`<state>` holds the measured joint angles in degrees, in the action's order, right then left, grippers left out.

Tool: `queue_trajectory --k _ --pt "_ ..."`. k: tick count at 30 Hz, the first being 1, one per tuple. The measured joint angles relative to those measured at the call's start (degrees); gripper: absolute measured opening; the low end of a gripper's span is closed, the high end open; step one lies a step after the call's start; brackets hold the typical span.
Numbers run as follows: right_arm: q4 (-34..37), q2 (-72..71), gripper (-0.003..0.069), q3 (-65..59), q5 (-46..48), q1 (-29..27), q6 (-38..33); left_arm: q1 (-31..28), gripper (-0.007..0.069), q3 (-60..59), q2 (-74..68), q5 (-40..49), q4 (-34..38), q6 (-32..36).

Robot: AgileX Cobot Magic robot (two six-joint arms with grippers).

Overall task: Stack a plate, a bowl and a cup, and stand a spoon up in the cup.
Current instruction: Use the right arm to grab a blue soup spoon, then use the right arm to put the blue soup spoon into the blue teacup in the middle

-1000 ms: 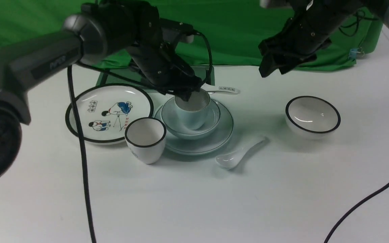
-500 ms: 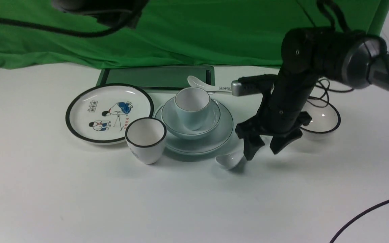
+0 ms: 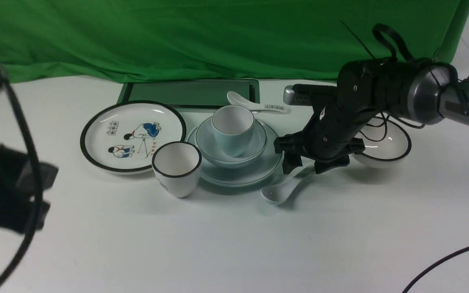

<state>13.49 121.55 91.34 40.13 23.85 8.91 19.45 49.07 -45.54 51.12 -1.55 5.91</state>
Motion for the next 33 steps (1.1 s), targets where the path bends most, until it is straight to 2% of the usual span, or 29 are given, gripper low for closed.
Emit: queue_trajectory --k 3,5,6,8,11,15,22,26,30,31,33 --pt "-0.2 1.0 0.0531 0.0 0.0 0.0 0.2 0.0 0.0128 -3.9 2.2 -0.1 -0.1 0.0" --pt "-0.3 1.1 0.0488 0.1 0.1 0.1 0.3 0.0 0.0128 -6.8 3.8 -0.1 -0.1 0.0" --pt "-0.3 1.1 0.0435 0.1 0.6 0.1 -0.1 0.0 0.0128 -8.4 4.5 0.1 -0.1 0.0" --pt "-0.3 1.1 0.039 0.1 1.1 0.3 -1.0 0.0 0.0129 -9.1 4.7 0.4 -0.1 0.0" --pt "-0.3 0.9 0.0233 0.1 3.3 0.9 -4.3 0.0 0.013 -10.6 4.9 0.8 -0.1 0.0" --pt "-0.3 -0.7 0.0076 0.0 6.4 1.1 -7.5 0.0 0.0132 -10.7 5.0 0.5 0.1 0.0" --pt "-0.5 -9.2 0.0073 0.0 7.0 2.7 -13.7 0.0 0.0137 -12.4 5.0 -4.2 0.1 -0.7" --pt "-0.6 -13.6 0.0073 0.0 -6.0 8.0 -20.9 0.0 0.0139 -15.4 5.0 -12.0 0.1 -1.9" --pt "-0.6 -13.0 0.0073 0.0 -29.0 12.9 -30.0 0.0 0.0141 -18.2 5.0 -17.8 0.1 -2.1" --pt "-0.6 -11.6 0.0073 0.0 -37.7 13.8 -31.7 0.0 0.0141 -18.4 5.0 -18.0 0.1 -2.1" --pt "-0.6 -10.5 0.0073 0.0 -42.5 14.1 -32.6 0.0 0.0141 -18.5 5.0 -18.3 0.1 -2.1"
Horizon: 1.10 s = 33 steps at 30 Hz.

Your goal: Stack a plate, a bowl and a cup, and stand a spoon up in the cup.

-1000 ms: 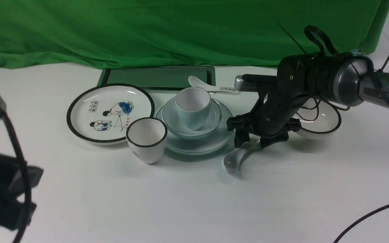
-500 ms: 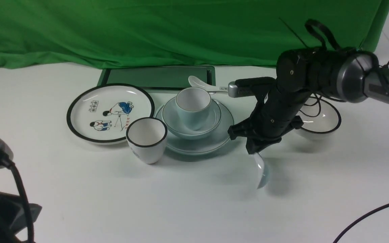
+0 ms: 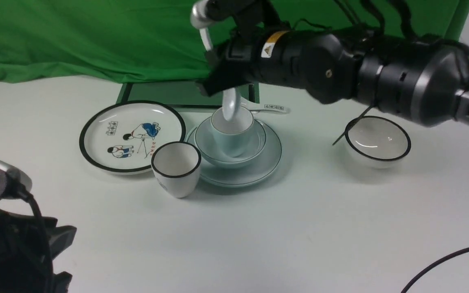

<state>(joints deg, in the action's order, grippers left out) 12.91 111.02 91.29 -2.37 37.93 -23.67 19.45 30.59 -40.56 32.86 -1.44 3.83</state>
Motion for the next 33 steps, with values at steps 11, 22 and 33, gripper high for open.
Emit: queue_trajectory --k 11,22,33 --pt "0.0 10.6 0.0092 -0.3 -14.9 -1.1 -6.8 0.0 0.0102 -0.1 0.0 -1.4 0.2 -0.3" --pt "0.0 3.8 0.0228 -0.4 4.8 -1.2 -13.4 0.0 -0.0037 -0.1 8.2 -0.3 0.1 -0.1" --pt "-12.6 -28.1 0.0013 -0.3 34.8 -1.2 0.5 0.0 -0.0036 -7.6 28.5 -12.2 0.1 -0.3"
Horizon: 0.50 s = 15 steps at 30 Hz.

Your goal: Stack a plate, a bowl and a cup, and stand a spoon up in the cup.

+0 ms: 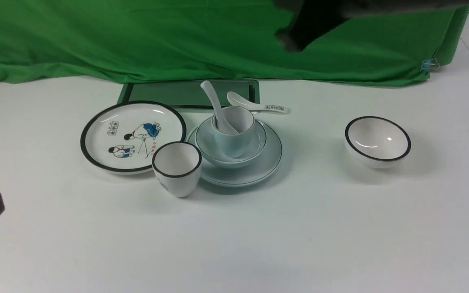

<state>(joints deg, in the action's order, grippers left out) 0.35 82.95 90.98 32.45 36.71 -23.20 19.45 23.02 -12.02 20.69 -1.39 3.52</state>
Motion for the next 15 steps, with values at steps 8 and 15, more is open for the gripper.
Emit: queue_trajectory --k 8,15 --pt "-12.5 -18.3 0.0012 -14.6 15.7 -0.2 17.0 0.0 -0.0036 -8.1 3.8 -14.1 -3.2 0.0" --pt "-12.0 -42.4 0.0012 -50.4 -7.1 -0.2 30.1 0.0 -0.0036 -8.6 3.8 -14.7 -3.6 0.0"
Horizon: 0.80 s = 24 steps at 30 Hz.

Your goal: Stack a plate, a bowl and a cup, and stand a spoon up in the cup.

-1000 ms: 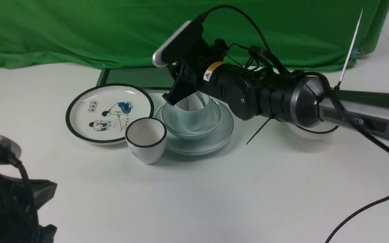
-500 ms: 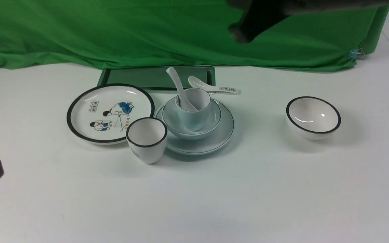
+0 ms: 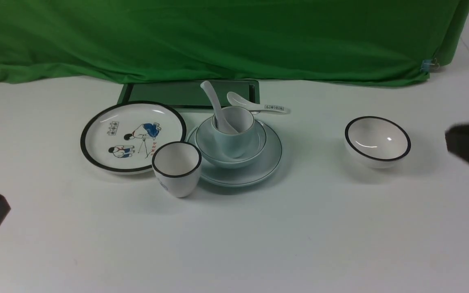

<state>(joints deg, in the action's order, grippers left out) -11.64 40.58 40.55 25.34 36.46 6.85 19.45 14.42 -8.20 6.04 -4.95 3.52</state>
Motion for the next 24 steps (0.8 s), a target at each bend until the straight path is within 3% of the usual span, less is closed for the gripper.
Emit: queue_trajectory --k 6,11,24 --pt "0.2 -16.5 0.0015 -21.8 -16.9 0.0 2.3 0.0 -0.0036 0.0 0.0 0.0 0.0 0.0" --pt "0.2 -23.6 0.0019 -30.5 -25.9 0.0 2.5 0.0 -0.0036 0.0 0.0 0.0 -0.1 0.0" --pt "0.2 -24.6 0.005 -39.3 -25.3 0.0 2.5 0.0 -0.0036 0.0 0.0 0.0 -0.1 0.1"
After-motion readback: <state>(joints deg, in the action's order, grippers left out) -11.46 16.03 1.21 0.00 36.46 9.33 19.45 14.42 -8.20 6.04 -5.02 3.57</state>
